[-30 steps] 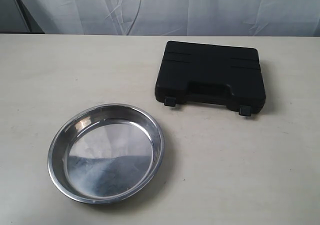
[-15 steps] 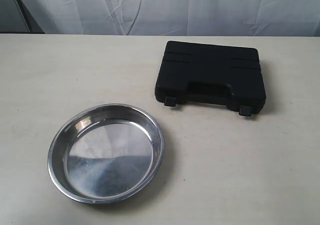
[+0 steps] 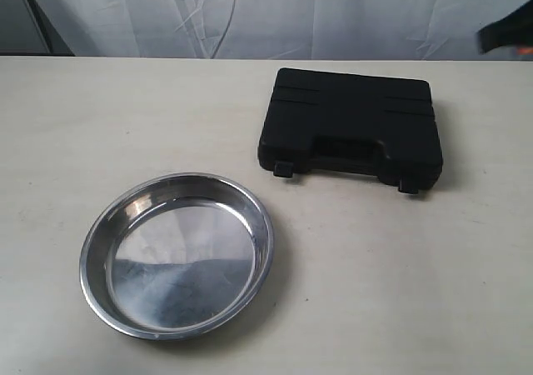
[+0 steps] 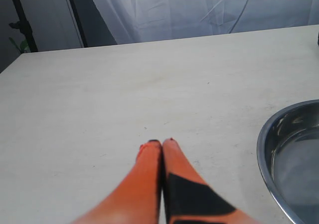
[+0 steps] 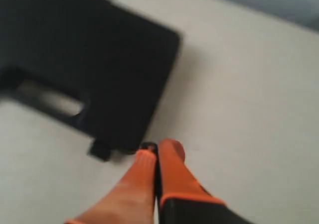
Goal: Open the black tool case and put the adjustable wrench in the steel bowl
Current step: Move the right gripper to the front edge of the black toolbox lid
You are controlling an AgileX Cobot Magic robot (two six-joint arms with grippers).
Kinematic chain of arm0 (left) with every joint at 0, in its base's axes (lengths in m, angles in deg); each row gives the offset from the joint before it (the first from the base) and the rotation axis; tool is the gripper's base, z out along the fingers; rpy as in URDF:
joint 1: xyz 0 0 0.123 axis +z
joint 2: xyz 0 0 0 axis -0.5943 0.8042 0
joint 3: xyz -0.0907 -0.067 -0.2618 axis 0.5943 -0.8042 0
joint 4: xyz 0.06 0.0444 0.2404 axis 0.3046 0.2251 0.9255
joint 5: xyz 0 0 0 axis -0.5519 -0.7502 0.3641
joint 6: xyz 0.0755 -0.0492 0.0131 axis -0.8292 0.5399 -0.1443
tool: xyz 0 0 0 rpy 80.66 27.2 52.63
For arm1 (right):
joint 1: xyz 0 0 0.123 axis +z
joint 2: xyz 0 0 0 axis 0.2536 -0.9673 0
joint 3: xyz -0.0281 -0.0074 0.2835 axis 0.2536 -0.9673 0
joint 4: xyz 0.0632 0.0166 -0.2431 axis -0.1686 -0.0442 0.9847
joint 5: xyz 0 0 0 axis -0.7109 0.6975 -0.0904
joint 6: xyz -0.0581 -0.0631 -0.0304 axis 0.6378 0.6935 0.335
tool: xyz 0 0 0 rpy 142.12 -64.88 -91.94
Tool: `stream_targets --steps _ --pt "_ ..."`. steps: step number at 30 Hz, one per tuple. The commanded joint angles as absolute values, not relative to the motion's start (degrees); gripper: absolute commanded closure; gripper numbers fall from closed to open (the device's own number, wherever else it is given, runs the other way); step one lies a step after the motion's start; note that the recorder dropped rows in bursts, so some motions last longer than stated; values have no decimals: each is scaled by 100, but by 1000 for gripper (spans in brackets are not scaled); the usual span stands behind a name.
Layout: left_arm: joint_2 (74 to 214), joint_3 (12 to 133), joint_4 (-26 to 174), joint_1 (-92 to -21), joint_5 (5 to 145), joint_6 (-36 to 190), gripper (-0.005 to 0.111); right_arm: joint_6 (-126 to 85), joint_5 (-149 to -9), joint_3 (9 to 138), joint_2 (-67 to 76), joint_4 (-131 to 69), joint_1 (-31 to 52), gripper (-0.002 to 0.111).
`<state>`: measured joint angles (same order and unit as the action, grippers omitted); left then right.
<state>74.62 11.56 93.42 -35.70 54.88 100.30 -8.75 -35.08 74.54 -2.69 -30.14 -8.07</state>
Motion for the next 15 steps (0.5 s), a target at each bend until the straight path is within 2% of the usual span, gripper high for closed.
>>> stream_targets --steps 1,3,5,7,10,11,15 --pt "7447 1172 9366 -3548 5519 10041 107 752 -2237 8444 -2190 -4311 -151 109" --pt "7447 1172 9366 -3548 5519 10041 107 874 -2028 8624 -2706 -4195 103 101" --pt "7447 1172 9366 -3548 5519 10041 107 902 -2081 8661 -3093 -3998 315 88" --pt "7447 1172 9366 -3548 5519 10041 107 902 -2261 8661 -3342 -3863 444 71" --pt "7447 1172 9366 -3548 5519 10041 107 902 -2492 8661 -3533 -3874 535 51" --pt "7447 1172 9366 -3548 5519 10041 107 902 -2599 8661 -3566 -3874 545 49" --pt "7447 1172 9366 -3548 5519 10041 107 919 -3013 8661 -3685 -3901 545 56"
